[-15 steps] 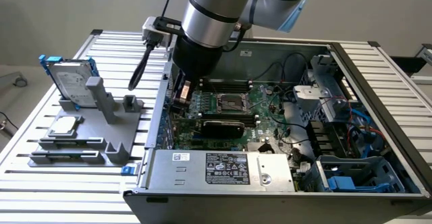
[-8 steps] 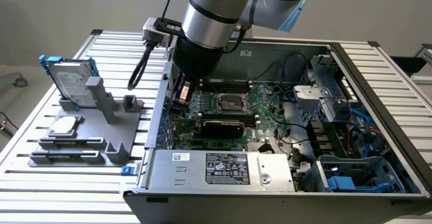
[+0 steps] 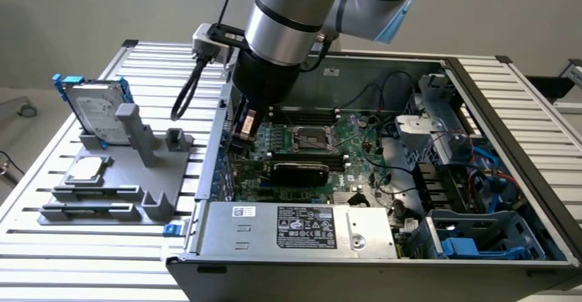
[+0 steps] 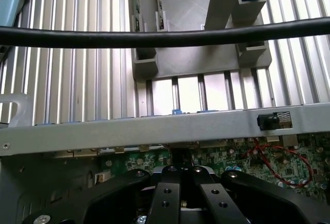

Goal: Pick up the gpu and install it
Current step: 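Press down on the gpu until it lock into place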

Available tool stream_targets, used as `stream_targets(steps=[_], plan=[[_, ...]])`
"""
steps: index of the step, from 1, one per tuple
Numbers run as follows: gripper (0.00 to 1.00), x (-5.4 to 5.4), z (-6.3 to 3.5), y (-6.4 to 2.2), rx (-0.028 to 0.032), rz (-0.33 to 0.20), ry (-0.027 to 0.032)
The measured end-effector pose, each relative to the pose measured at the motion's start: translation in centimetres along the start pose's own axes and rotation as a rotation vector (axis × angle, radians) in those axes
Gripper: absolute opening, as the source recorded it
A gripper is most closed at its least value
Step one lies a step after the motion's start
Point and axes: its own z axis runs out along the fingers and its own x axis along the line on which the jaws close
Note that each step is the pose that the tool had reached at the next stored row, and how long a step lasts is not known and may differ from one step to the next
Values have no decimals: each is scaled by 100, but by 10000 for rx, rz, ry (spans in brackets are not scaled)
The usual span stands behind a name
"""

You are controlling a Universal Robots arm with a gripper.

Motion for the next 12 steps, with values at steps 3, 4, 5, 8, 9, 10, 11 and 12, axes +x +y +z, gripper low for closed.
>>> stream_targets(steps=[3,4,5,8,9,10,11,12], plan=[[11,0,0,0,-5,85,-14],[11,-1,0,0,-6,109,-18],[11,-1,0,-2,-8,120,-19],[11,-2,-17,-19,-3,138,6],[11,-2,-32,-26,-3,140,18],[11,-2,-48,-32,-2,141,19],[11,-2,-62,-38,-3,141,20],[11,-2,-73,-43,-3,142,21]])
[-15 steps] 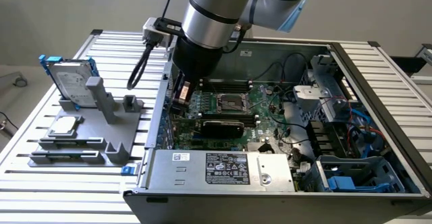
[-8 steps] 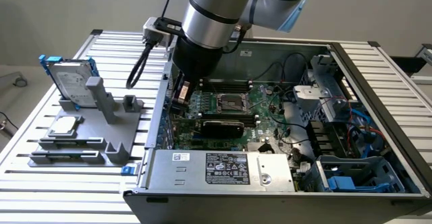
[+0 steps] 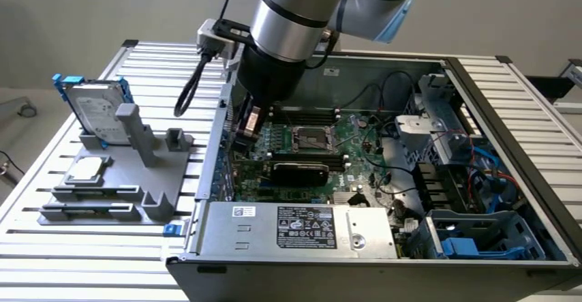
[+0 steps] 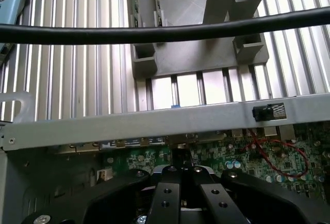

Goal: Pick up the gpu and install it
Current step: 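Press down on the gpu until it lock into place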

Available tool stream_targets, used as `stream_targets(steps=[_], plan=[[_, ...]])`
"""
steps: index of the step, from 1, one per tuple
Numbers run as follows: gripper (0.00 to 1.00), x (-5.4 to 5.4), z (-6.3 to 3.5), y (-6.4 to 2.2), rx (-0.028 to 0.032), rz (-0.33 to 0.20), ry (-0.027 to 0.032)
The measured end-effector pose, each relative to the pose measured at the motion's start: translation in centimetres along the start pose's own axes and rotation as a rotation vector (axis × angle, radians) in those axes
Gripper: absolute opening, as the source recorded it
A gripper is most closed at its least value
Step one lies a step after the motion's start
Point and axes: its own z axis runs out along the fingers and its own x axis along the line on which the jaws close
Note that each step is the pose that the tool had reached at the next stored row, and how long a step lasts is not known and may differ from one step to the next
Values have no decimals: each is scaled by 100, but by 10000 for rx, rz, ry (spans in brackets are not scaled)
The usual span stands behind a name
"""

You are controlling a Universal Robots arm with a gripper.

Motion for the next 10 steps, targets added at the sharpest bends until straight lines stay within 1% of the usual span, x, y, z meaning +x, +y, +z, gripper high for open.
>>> stream_targets(steps=[2,3,4,6,10], plan=[[11,-1,-14,-13,12,0,-2],[11,-2,-18,-21,35,2,-5],[11,-2,-22,-29,74,3,-9],[11,-4,-29,-50,190,9,-21],[11,-9,-47,-99,477,22,-53]])
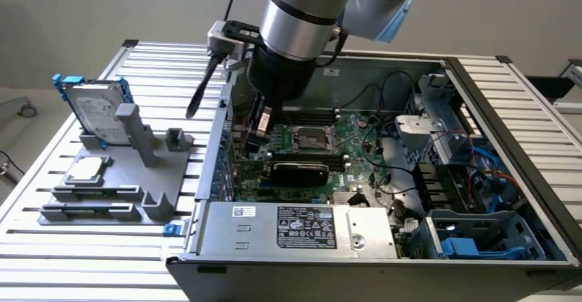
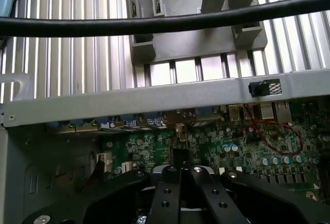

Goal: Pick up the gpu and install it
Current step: 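Press down on the gpu until it lock into place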

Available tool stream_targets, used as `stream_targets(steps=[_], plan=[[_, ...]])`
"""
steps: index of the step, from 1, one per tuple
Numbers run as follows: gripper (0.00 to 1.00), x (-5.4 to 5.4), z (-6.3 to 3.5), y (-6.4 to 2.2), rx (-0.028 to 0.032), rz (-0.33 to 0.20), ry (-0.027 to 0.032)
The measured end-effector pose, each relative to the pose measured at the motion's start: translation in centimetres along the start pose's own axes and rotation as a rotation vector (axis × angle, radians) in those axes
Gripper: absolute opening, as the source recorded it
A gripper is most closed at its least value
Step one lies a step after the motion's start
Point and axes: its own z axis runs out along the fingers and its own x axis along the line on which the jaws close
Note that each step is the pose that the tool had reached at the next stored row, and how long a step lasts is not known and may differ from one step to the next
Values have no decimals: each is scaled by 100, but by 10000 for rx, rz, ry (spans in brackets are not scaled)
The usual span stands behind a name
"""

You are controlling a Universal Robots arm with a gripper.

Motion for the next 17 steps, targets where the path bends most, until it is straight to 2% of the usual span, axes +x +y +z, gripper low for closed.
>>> stream_targets(steps=[6,12,17], plan=[[11,-7,-21,-68,450,23,-50],[11,-12,-35,-119,1007,46,-111],[11,-17,-51,-177,1411,60,-156]])
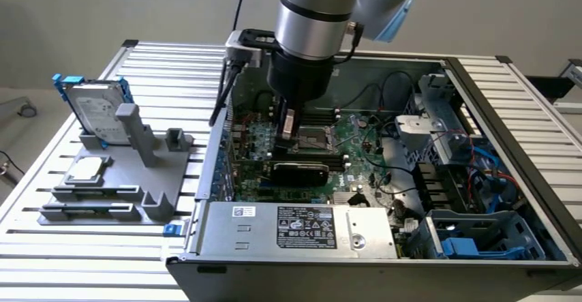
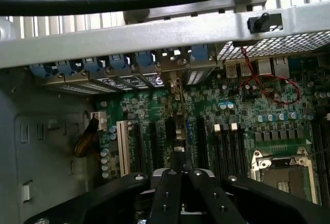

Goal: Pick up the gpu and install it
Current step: 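Press down on the gpu until it lock into place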

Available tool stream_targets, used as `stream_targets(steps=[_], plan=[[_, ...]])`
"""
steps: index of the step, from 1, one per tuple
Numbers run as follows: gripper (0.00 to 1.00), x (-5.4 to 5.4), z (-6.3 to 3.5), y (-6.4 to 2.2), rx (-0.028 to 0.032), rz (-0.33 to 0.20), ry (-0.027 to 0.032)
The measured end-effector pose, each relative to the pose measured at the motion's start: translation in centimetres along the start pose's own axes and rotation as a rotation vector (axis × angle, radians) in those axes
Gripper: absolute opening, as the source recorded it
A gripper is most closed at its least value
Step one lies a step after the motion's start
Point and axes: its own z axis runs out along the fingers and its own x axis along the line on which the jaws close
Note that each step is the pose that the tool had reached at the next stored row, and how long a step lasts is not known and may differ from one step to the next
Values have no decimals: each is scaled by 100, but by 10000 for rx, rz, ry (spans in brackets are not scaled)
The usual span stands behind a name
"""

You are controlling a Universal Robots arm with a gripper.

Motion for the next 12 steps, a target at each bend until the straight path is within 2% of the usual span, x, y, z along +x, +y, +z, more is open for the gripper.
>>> stream_targets(steps=[2,3,12], plan=[[11,-3,-4,-28,125,2,-13],[11,-4,-5,-39,158,2,-19],[11,-3,-7,-46,152,0,-25]])
